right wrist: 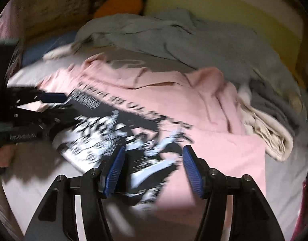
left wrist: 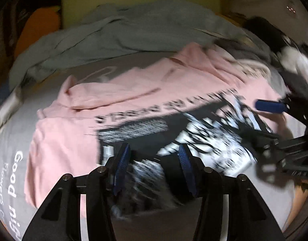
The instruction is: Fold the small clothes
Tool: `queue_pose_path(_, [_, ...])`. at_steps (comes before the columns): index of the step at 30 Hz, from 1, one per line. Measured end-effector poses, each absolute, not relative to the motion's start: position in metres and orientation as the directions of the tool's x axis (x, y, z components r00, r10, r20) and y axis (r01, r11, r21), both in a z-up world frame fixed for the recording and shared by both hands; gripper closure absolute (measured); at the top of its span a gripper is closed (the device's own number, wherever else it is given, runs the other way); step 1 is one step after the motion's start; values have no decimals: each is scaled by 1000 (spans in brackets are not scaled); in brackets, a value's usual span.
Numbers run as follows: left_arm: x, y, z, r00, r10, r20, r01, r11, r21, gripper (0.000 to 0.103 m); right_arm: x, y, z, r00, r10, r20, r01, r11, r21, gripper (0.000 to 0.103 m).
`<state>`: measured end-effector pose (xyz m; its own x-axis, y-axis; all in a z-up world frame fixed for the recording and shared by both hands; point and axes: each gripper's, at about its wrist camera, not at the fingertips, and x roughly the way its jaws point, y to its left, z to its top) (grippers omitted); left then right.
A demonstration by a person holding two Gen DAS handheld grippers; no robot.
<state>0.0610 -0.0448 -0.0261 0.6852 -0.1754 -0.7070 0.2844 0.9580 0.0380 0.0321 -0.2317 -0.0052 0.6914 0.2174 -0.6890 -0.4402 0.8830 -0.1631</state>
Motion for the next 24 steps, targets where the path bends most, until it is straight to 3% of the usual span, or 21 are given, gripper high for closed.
queue_pose_path(3, [55, -52, -36, 678, -138, -722, 272, 960, 72, 53, 27, -221, -15, 665, 212, -716, -451, 878, -159, 42])
queue_pose_path(6, [51, -51, -40, 676, -123, -726, 241, 969, 60, 52, 34, -231, -26, 613, 231, -756, -421, 905, -65, 42])
queue_pose_path(14, [43, -47, -33, 728, -114, -677, 224, 972, 77, 52, 27, -242, -19, 645, 214, -734, -369, 928, -54, 42])
queue_pose_path(19, [75, 5, -18, 743, 6, -669, 20, 999, 32, 52, 48, -269, 2, 758, 118, -642, -241, 964, -107, 42])
queue_pose_path(22, [100, 41, -20, 704, 13, -710, -82, 995, -63, 54, 73, -289, 4, 742, 98, -663, -186, 981, -62, 42])
queue_pose_path(24, [114, 58, -29, 670, 82, -738, -149, 988, -26, 54, 85, -302, 0, 723, 80, -686, -144, 989, -37, 42])
